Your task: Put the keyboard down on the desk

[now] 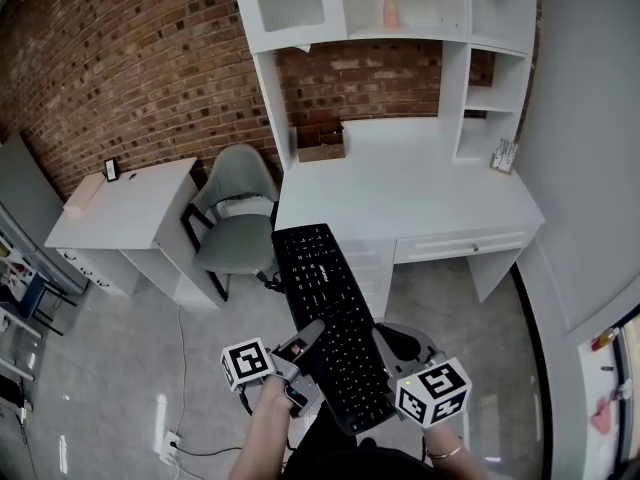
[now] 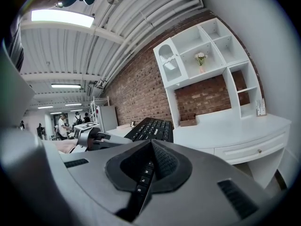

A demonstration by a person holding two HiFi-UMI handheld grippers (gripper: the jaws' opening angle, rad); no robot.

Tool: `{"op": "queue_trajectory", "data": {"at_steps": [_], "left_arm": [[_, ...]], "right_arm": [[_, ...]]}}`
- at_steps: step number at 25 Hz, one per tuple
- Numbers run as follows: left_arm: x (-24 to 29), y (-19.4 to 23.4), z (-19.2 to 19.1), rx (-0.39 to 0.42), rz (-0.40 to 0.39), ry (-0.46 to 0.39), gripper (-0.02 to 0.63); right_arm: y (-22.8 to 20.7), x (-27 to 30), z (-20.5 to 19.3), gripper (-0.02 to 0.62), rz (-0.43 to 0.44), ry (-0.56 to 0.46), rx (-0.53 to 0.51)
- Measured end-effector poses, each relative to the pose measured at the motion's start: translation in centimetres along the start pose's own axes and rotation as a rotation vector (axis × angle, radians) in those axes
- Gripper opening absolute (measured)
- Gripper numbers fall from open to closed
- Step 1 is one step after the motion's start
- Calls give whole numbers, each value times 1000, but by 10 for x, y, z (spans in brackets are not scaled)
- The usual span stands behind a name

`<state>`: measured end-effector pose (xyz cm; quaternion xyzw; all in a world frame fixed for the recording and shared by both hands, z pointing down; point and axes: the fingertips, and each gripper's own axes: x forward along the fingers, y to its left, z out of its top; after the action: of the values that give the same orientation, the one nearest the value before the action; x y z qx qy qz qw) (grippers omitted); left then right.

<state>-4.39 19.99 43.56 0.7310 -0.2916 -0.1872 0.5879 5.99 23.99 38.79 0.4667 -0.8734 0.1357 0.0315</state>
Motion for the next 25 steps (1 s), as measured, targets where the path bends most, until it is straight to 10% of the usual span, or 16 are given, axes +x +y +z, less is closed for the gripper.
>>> {"op": "queue_trajectory", "data": {"at_steps": [25], "left_arm": [[188, 72, 288, -16, -33, 83, 91]], "right_arm": [[-120, 301, 62, 5, -56, 58, 54]]}}
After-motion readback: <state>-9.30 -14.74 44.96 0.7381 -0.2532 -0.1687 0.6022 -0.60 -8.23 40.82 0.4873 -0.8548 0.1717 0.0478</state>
